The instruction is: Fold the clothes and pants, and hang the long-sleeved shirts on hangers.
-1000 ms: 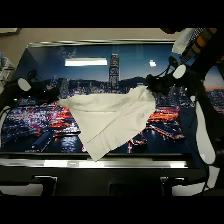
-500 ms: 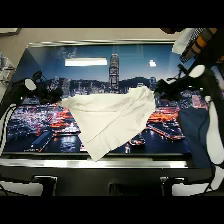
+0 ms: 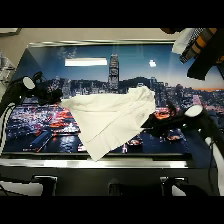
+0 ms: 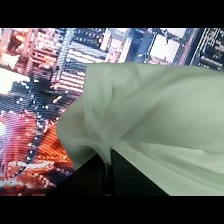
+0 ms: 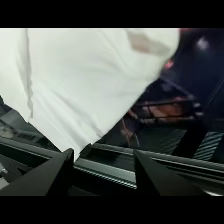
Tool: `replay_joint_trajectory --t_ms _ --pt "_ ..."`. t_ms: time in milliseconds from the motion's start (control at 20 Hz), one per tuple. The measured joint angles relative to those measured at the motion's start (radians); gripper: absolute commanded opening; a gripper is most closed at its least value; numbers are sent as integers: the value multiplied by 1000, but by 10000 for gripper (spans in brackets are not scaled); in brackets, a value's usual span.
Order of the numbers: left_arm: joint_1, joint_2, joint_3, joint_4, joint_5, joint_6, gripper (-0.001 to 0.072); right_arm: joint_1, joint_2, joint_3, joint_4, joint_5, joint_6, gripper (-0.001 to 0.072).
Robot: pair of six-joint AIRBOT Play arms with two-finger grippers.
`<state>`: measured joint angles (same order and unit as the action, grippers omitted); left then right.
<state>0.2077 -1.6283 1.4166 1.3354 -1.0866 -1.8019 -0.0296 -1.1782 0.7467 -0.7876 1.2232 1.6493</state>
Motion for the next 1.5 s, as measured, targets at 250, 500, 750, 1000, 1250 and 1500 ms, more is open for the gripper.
replay_joint_trajectory --t_ms 250,500,750,1000,1250,1500 --pt "0 0 0 0 -16 0 16 252 33 -186 92 -240 75 440" --pt "2 0 0 0 -22 0 16 389 -20 -224 168 -437 140 437" --pt "2 0 0 0 -23 0 16 423 -78 -230 304 -536 96 190" --pt "5 3 0 0 -29 0 15 420 -91 -194 361 -579 8 26" --pt "49 82 0 -1 -35 0 15 267 39 -18 322 -522 -35 25" --pt "159 306 0 -3 -39 -14 15 -27 226 328 233 -381 -41 25"
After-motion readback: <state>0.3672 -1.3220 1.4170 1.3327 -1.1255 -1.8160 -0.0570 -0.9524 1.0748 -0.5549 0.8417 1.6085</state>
